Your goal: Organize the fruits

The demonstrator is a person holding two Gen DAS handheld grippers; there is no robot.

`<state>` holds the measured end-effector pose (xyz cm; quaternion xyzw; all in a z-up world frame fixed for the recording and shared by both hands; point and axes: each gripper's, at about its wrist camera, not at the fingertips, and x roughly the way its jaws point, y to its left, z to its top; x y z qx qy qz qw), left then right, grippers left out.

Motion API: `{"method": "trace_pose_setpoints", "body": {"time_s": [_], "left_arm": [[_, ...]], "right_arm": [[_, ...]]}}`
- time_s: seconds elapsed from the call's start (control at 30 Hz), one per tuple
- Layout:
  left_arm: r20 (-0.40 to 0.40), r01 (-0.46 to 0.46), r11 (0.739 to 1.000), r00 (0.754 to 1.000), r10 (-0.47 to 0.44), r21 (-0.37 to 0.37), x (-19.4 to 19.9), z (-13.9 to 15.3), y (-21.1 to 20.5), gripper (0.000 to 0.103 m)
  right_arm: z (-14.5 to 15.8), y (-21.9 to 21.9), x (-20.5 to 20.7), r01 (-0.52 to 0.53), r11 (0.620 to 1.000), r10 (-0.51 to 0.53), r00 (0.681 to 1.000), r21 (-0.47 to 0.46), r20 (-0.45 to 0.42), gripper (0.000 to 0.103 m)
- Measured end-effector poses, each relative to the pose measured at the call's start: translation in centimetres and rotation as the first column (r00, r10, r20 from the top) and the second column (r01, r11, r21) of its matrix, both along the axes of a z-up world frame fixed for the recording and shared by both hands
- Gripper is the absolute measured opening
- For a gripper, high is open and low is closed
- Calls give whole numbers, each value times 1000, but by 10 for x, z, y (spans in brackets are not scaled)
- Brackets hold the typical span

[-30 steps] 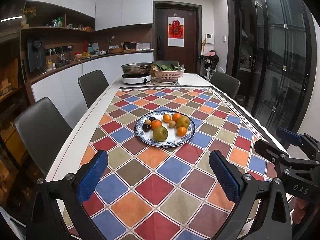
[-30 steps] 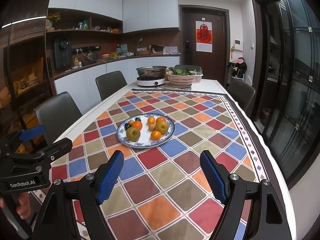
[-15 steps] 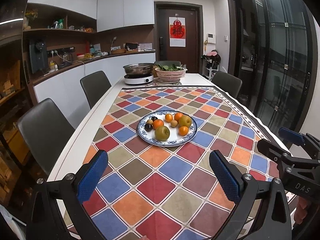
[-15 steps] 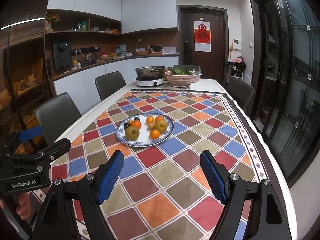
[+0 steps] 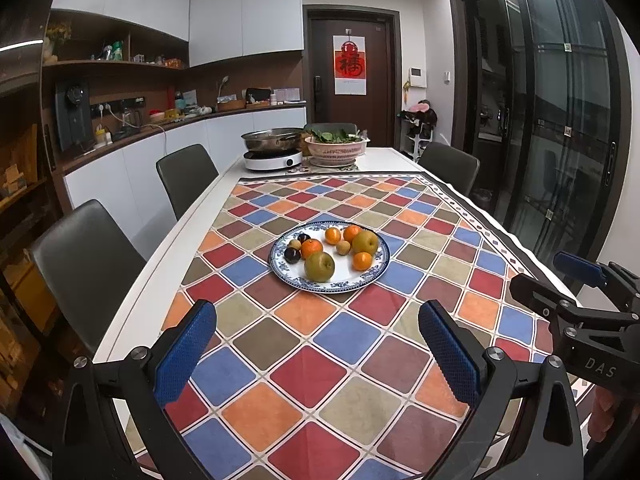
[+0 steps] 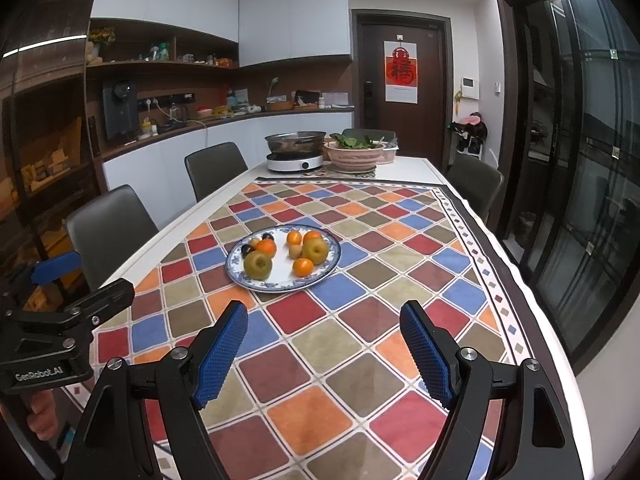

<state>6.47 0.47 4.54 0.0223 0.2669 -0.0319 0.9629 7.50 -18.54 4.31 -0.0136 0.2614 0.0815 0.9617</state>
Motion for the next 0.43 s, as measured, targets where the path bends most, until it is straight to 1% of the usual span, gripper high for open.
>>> {"method": "trace_pose_setpoints", "body": {"time_s": [0.43], "left_arm": [[-44, -4, 1000, 999, 3, -18, 12, -11, 4, 103]], "right_arm": [[-9, 7, 11, 0, 1000, 0, 1000, -19, -27, 79]]}}
